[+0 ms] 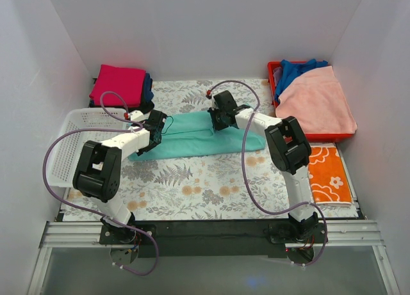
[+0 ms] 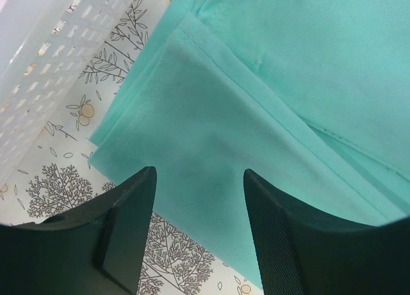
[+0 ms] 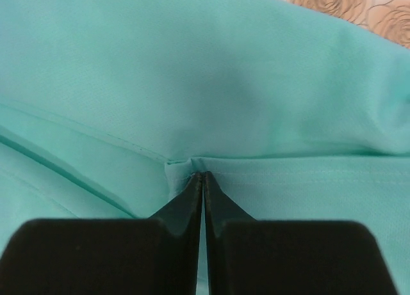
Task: Fold and stack the t-shirts
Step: Fold the other side of the tshirt into a rectangle, then rotate the tshirt 90 degrees
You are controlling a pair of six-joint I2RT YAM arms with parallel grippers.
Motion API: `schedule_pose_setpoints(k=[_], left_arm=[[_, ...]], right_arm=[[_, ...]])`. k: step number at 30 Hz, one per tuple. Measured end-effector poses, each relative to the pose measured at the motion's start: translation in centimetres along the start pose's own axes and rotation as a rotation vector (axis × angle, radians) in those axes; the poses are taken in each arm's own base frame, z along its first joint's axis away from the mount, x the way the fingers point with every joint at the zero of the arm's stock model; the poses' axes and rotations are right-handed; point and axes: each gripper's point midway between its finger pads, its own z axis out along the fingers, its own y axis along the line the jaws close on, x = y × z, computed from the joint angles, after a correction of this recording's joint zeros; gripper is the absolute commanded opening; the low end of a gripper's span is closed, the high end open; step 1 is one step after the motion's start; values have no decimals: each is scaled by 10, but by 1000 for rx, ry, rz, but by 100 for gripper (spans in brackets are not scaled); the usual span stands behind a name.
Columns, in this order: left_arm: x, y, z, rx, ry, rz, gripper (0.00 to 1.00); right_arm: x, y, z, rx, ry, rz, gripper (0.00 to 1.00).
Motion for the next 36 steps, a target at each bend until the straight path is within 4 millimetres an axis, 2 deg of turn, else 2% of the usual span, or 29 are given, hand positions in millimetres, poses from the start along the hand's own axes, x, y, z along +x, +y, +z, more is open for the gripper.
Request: schedule_pose_setpoints(k=[2, 8, 13, 16, 18, 21, 23, 25, 27, 29, 31, 34, 36], left_arm=[[0, 0, 0, 0, 0, 0, 56], [-1, 0, -1, 2, -1, -1, 56], [-5, 1, -6, 18, -10, -15, 56], [-9, 0, -11, 33, -15, -24, 56], [-9, -1, -12, 42, -13, -27, 56], [-9, -2, -14, 51, -9, -25, 56], [-10, -3, -15, 59, -6, -25, 56], [-10, -4, -17, 71, -1, -22, 56], [-11, -7, -19, 89, 10, -25, 56], [-12, -12, -21, 117, 31, -28, 56], [-14, -16, -22, 149, 60, -40, 56], [-17, -14, -18, 168, 100, -68, 57], [-18, -11, -14, 173, 121, -83, 57]], right_arm=[[-6, -3, 1, 21, -14, 2, 7], [-2, -28, -5, 189, -20, 22, 8], [1, -51, -32, 334, -34, 39, 9], [-11, -56, -57, 376, -84, 55, 9], [-25, -51, -74, 379, -130, 62, 10], [-39, -23, -90, 330, -183, 47, 10], [-38, 11, -89, 257, -190, 12, 11], [-26, 50, -81, 174, -163, -39, 11], [-14, 83, -67, 111, -128, -85, 11], [-3, 120, -45, 43, -93, -135, 11], [4, 146, -24, 1, -71, -167, 12], [11, 170, 9, -37, -40, -194, 12], [6, 178, 20, -52, -47, -192, 13]])
